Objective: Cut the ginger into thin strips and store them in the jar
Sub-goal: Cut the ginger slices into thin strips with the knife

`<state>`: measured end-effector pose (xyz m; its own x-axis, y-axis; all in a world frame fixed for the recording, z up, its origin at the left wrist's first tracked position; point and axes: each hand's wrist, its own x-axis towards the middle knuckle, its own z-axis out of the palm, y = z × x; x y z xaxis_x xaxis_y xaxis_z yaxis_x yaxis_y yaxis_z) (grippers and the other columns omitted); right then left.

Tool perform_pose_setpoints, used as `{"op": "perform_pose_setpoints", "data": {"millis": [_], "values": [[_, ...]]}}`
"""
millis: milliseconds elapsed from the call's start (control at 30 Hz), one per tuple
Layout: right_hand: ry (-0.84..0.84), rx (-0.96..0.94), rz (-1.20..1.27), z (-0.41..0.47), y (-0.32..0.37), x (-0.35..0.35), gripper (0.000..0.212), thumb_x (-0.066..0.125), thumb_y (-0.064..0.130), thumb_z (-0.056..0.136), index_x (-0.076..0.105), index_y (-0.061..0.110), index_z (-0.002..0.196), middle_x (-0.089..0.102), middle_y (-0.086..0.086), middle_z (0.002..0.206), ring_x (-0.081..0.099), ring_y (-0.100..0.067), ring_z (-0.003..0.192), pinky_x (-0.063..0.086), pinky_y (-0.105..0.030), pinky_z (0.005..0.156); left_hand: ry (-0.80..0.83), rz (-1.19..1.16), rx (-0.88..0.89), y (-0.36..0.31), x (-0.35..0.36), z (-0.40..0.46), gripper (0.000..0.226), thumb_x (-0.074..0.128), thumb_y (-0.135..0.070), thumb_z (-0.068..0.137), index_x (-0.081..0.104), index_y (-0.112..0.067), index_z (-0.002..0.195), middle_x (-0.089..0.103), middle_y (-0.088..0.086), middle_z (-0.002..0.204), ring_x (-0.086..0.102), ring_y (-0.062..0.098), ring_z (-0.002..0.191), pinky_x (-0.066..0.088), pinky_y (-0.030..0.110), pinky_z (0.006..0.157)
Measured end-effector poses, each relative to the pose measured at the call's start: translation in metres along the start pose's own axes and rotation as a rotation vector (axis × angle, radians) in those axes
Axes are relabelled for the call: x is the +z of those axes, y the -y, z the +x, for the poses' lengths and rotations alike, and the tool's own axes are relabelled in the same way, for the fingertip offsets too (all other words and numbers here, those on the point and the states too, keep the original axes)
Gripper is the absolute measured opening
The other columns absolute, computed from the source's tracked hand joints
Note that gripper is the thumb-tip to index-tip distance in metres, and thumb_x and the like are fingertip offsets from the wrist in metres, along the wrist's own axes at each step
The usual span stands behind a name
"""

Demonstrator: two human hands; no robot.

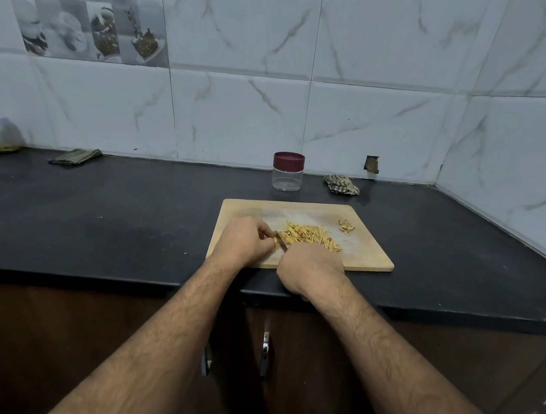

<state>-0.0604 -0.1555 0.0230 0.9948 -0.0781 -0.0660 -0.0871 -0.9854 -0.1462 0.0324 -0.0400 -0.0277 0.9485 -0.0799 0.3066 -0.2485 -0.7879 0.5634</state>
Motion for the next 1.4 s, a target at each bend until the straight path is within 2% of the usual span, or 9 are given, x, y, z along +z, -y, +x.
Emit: {"op": "perform_pose_setpoints", "data": {"millis": [200,367,567,633,767,933,1100,1267,1400], "values": [[0.01,-0.008,-0.05,-0.007,0.003,0.002,0.025,0.051,0.016,0.095,0.062,0.016,0.117,0.064,-0.002,0.114,0.051,-0.021,0.087,0.041,-0.034,0.071,-0.023,-0.011,-0.017,0.001,0.001,-0.002,0.018,0.067,-0.027,0.081,0.078,-0.025,0.096,0.074,-0.007,0.092,0.063,0.01,0.086,0.047,0.022,0.073],[0.0,0.004,-0.054,-0.021,-0.011,0.008,0.024,0.048,0.017,0.095,0.062,0.017,0.115,0.063,-0.004,0.107,0.052,-0.023,0.085,0.042,-0.033,0.068,-0.028,-0.003,-0.035,0.0,0.001,-0.002,0.017,0.067,-0.028,0.081,0.077,-0.027,0.095,0.066,-0.011,0.082,0.059,0.009,0.081,0.042,0.022,0.068],[-0.046,-0.034,-0.005,-0.016,-0.01,0.001,0.028,0.041,0.019,0.1,0.059,0.016,0.12,0.06,-0.004,0.107,0.05,-0.024,0.086,0.043,-0.034,0.073,-0.038,0.011,-0.016,-0.001,0.002,-0.004,0.018,0.067,-0.028,0.079,0.077,-0.027,0.093,0.067,-0.01,0.081,0.061,0.011,0.077,0.045,0.024,0.066],[-0.042,-0.042,-0.012,-0.012,-0.008,0.001,0.027,0.041,0.02,0.1,0.06,0.015,0.118,0.059,-0.003,0.105,0.05,-0.024,0.087,0.042,-0.034,0.075,-0.039,0.011,-0.011,0.0,0.003,-0.003,0.019,0.066,-0.027,0.079,0.077,-0.026,0.095,0.069,-0.009,0.082,0.062,0.011,0.078,0.048,0.025,0.069],[-0.022,-0.047,-0.021,-0.008,-0.006,0.003,0.027,0.04,0.018,0.099,0.06,0.015,0.117,0.062,-0.004,0.117,0.052,-0.024,0.09,0.039,-0.036,0.078,-0.042,-0.002,-0.021,0.002,0.004,-0.002,0.022,0.067,-0.026,0.078,0.078,-0.025,0.097,0.074,-0.008,0.092,0.065,0.011,0.085,0.053,0.027,0.077],[-0.013,-0.029,-0.025,-0.003,-0.005,0.001,0.024,0.042,0.022,0.1,0.061,0.017,0.112,0.061,-0.003,0.108,0.051,-0.023,0.088,0.038,-0.036,0.076,-0.049,-0.004,-0.021,0.002,0.006,-0.001,0.022,0.067,-0.026,0.078,0.079,-0.025,0.097,0.074,-0.009,0.095,0.065,0.01,0.088,0.053,0.027,0.078],[0.001,-0.016,-0.007,0.001,-0.001,-0.001,0.023,0.044,0.02,0.098,0.063,0.016,0.11,0.064,-0.003,0.106,0.053,-0.022,0.086,0.04,-0.034,0.073,-0.049,-0.007,-0.018,0.003,0.006,0.0,0.023,0.067,-0.025,0.078,0.079,-0.025,0.098,0.075,-0.01,0.097,0.065,0.01,0.088,0.051,0.025,0.077],[-0.008,-0.021,-0.056,-0.013,-0.009,0.009,0.022,0.047,0.017,0.097,0.063,0.016,0.113,0.057,-0.002,0.094,0.051,-0.023,0.083,0.041,-0.033,0.07,-0.049,0.004,-0.019,0.003,0.006,-0.001,0.022,0.066,-0.026,0.078,0.079,-0.026,0.095,0.074,-0.008,0.09,0.063,0.011,0.083,0.05,0.025,0.072],[-0.026,-0.001,-0.044,-0.017,-0.015,0.009,0.024,0.044,0.022,0.101,0.062,0.018,0.115,0.061,-0.003,0.103,0.051,-0.023,0.086,0.041,-0.033,0.069,-0.049,0.001,-0.007,0.005,0.007,-0.002,0.023,0.065,-0.028,0.079,0.08,-0.027,0.096,0.075,-0.01,0.09,0.063,0.01,0.079,0.044,0.022,0.065]]}}
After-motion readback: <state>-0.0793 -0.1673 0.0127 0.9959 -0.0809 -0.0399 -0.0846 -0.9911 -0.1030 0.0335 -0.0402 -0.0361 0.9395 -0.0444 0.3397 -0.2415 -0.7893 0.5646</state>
